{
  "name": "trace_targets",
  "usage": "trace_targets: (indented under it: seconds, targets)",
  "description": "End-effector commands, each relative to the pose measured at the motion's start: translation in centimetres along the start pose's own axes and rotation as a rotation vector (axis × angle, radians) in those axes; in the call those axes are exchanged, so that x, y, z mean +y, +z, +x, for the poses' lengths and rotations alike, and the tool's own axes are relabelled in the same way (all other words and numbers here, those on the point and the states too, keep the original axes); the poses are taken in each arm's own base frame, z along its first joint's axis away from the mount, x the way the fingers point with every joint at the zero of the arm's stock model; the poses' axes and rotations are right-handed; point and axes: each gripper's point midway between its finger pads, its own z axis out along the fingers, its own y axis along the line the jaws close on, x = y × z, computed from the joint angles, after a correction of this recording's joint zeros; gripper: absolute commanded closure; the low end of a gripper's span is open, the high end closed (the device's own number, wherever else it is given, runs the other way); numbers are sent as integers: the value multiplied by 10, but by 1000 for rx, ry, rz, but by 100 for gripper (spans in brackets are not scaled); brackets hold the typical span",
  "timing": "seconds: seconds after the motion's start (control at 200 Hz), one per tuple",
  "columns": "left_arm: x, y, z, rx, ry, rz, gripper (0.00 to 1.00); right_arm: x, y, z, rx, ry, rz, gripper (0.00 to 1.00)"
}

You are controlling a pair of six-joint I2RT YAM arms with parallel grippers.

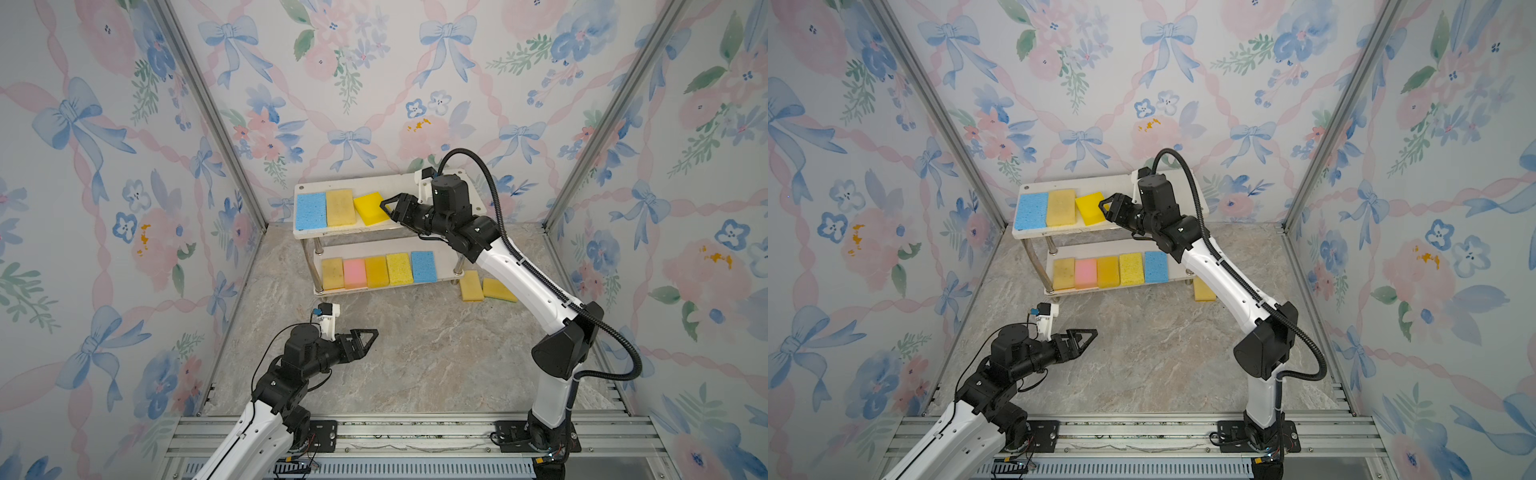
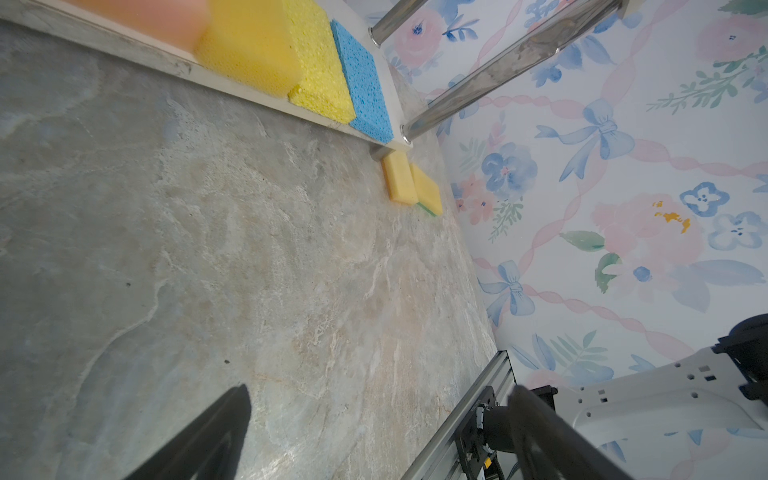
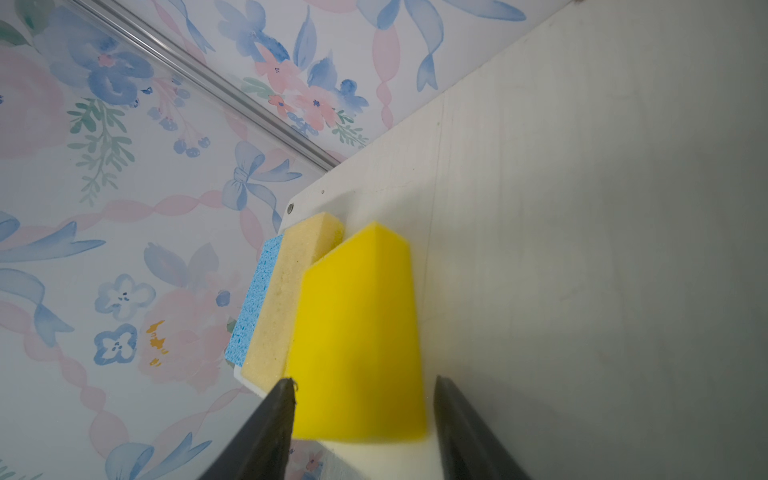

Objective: Place and organize the cleaning sponges onto the shelf
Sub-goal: 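Push the small bright yellow sponge flat against the pale sponge with the right gripper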

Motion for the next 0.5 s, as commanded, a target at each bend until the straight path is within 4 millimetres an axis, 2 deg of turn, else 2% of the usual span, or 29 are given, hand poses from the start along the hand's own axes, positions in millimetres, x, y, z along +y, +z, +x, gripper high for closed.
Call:
trace_targets:
  seconds: [0.0, 0.22, 0.49]
  targets:
    - [2, 0, 2, 10, 11, 4, 2, 18, -10, -6, -13, -14, -37, 43]
    - [2, 0, 2, 9, 11, 5, 2, 33, -6, 2, 28, -28, -77, 45]
    - [-1, -1, 1, 6, 13, 14, 2, 36, -6, 8, 51, -31, -80, 46]
